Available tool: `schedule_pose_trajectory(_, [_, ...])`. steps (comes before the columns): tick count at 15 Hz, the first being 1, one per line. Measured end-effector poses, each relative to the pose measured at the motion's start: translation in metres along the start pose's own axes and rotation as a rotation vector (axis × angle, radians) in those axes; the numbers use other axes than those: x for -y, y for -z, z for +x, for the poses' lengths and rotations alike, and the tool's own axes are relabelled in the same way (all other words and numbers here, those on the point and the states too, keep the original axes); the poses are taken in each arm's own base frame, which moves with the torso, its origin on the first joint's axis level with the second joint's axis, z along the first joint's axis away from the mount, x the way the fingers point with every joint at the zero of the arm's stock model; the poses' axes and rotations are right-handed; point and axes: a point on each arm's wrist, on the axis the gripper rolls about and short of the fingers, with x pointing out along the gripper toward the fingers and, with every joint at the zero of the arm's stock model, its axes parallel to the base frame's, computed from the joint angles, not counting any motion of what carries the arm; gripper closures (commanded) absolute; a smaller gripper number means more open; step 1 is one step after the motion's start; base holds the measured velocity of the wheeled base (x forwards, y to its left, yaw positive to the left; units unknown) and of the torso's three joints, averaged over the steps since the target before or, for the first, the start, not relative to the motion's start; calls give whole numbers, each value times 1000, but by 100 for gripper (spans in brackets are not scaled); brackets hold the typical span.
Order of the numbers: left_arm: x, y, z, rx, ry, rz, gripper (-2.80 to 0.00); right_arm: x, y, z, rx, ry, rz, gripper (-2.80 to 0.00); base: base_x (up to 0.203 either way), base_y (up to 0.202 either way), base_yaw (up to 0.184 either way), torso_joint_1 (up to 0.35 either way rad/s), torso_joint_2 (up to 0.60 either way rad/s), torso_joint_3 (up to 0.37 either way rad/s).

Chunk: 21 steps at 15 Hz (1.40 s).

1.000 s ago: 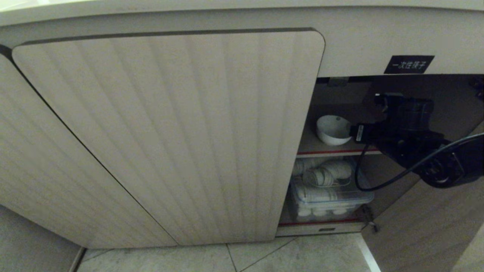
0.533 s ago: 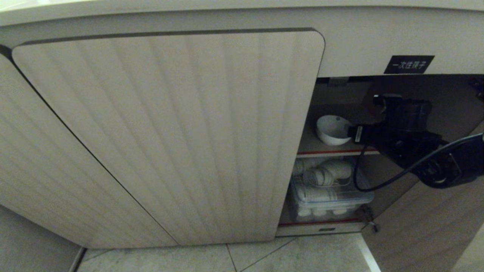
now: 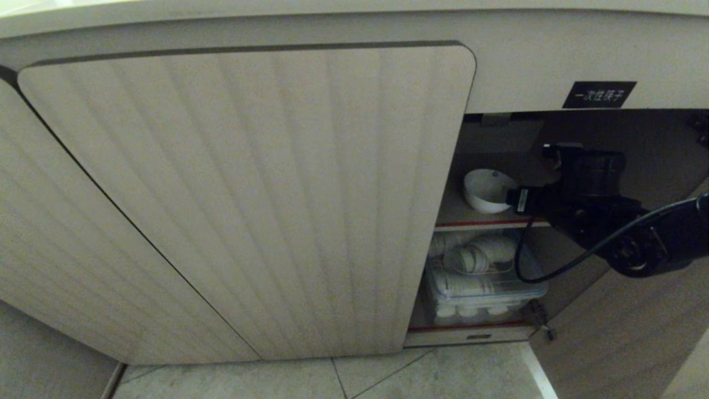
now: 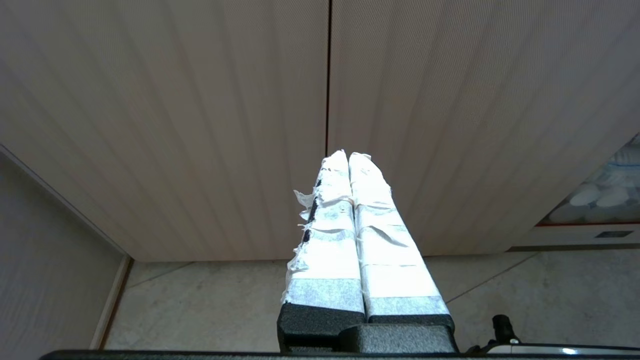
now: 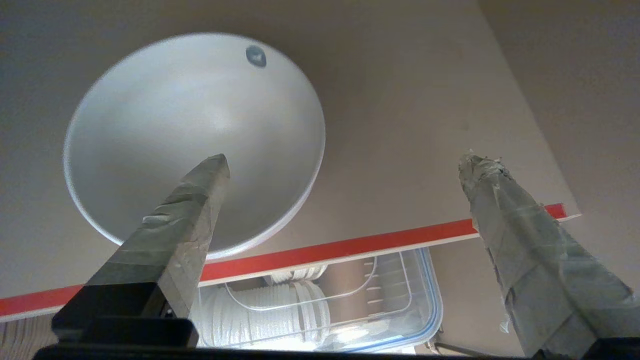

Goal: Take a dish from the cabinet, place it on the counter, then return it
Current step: Take the bowl from the cabinet

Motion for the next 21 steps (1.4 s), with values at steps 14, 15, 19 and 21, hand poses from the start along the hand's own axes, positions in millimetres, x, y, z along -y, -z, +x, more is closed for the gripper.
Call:
schedule_pose_trajectory(14, [0, 0, 0, 0, 0, 0, 0, -6, -4, 18, 20, -4, 21, -280, 0, 0, 0, 0, 0, 0])
schedule_pose_trajectory(15, [0, 0, 0, 0, -1, 0, 0, -7, -7, 20, 26, -6, 24, -280, 0, 0, 0, 0, 0, 0])
schedule_pose_trajectory(19, [0, 0, 0, 0, -1, 0, 0, -9, -10, 25, 8, -7, 18, -280, 0, 0, 0, 0, 0, 0])
schedule_pose_trajectory(21, [0, 0, 0, 0, -1, 0, 0, -10, -13, 28, -2, -9, 27, -280, 0, 0, 0, 0, 0, 0])
